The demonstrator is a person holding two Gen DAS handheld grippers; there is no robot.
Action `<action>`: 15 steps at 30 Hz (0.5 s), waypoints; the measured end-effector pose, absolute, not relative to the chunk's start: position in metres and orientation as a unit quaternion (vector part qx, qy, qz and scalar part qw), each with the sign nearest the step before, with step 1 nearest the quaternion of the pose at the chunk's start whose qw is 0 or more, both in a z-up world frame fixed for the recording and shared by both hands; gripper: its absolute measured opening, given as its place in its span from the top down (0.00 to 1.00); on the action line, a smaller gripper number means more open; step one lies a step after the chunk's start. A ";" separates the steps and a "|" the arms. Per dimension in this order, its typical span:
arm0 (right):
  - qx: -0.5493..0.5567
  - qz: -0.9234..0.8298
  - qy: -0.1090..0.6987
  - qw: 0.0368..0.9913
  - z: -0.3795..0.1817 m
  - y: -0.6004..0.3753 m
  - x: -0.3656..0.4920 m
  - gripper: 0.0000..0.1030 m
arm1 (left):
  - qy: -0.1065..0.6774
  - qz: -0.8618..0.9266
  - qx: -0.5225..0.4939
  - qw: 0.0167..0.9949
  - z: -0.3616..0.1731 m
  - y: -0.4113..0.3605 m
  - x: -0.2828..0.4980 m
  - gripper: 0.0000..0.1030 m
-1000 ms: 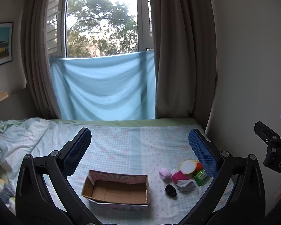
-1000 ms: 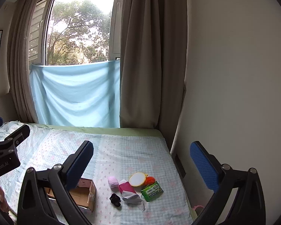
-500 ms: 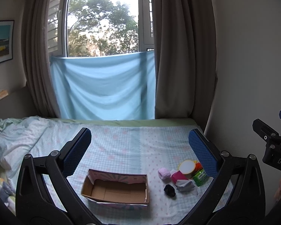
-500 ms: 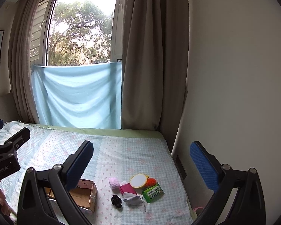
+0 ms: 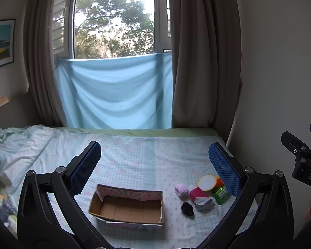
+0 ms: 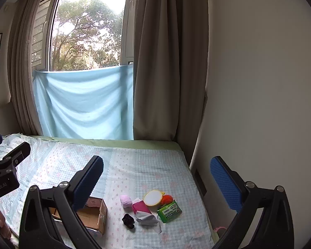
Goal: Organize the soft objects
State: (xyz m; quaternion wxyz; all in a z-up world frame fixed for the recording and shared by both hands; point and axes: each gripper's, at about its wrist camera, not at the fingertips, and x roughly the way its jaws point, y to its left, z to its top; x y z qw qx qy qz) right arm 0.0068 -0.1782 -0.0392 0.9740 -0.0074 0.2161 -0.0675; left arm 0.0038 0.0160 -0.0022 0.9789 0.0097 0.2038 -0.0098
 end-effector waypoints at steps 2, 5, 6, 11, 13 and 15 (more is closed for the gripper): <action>-0.006 -0.066 0.219 0.973 -0.041 -0.179 0.008 0.00 | 0.206 -0.010 0.011 0.978 -0.003 0.016 0.005 0.00; -0.005 -0.066 0.224 0.972 -0.042 -0.179 0.009 0.00 | 0.211 -0.009 0.011 0.977 -0.005 0.015 0.008 0.00; -0.004 -0.065 0.225 0.972 -0.042 -0.180 0.010 0.00 | 0.213 -0.009 0.011 0.977 -0.005 0.015 0.009 0.00; -0.003 -0.064 0.229 0.971 -0.044 -0.180 0.013 0.00 | 0.218 -0.008 0.011 0.976 -0.007 0.017 0.013 0.00; -0.005 -0.064 0.230 0.971 -0.044 -0.179 0.014 0.00 | 0.221 -0.007 0.010 0.975 -0.008 0.018 0.014 0.00; -0.007 -0.064 0.230 0.971 -0.044 -0.179 0.015 0.00 | 0.224 -0.007 0.009 0.975 -0.010 0.018 0.016 0.00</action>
